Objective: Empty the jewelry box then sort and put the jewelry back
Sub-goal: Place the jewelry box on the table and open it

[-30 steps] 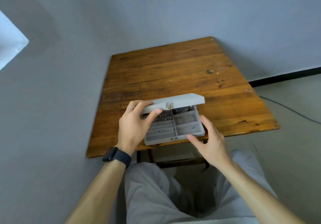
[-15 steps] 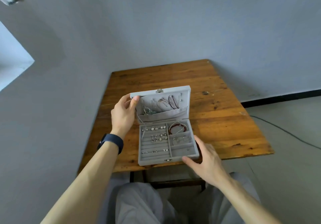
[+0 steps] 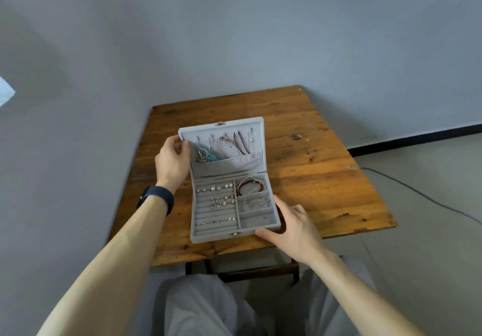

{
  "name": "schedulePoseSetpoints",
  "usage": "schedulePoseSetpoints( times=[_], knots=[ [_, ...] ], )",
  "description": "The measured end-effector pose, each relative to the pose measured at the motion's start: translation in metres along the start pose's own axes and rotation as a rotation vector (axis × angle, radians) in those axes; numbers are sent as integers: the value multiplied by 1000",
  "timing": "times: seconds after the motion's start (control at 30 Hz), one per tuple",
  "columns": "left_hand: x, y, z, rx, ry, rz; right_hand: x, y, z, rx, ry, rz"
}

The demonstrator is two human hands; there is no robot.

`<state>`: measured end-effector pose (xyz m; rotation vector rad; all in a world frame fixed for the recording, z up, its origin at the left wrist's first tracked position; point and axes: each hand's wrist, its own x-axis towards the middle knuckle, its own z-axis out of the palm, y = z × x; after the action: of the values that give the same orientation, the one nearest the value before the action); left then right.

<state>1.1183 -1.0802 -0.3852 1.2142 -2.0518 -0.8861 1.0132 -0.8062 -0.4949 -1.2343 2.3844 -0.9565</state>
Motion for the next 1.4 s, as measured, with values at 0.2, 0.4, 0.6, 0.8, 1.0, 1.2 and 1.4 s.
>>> schedulePoseSetpoints(
  times=[0.2, 0.4, 0.6, 0.8, 1.0, 1.2, 1.4],
  knots=[
    [16, -12, 6, 24, -39, -19, 17, -3, 7, -66, -10, -19],
    [34, -25, 17, 3, -59, -26, 27, -10, 14, -313, 87, -34],
    [49, -36, 26, -24, -99, -11, 35, -5, 20, -375, 33, -70],
    [50, -38, 28, -45, -113, -18, 36, -3, 20, -389, -4, -41],
    [54, -33, 22, -55, -52, -44, 39, -5, 20, -358, -36, -5],
    [47, -25, 26, -41, -11, -64, 38, -4, 20, -355, -28, -3],
    [38, -30, 23, -58, -124, -123, 40, -6, 17, -347, -30, 12]
  ],
)
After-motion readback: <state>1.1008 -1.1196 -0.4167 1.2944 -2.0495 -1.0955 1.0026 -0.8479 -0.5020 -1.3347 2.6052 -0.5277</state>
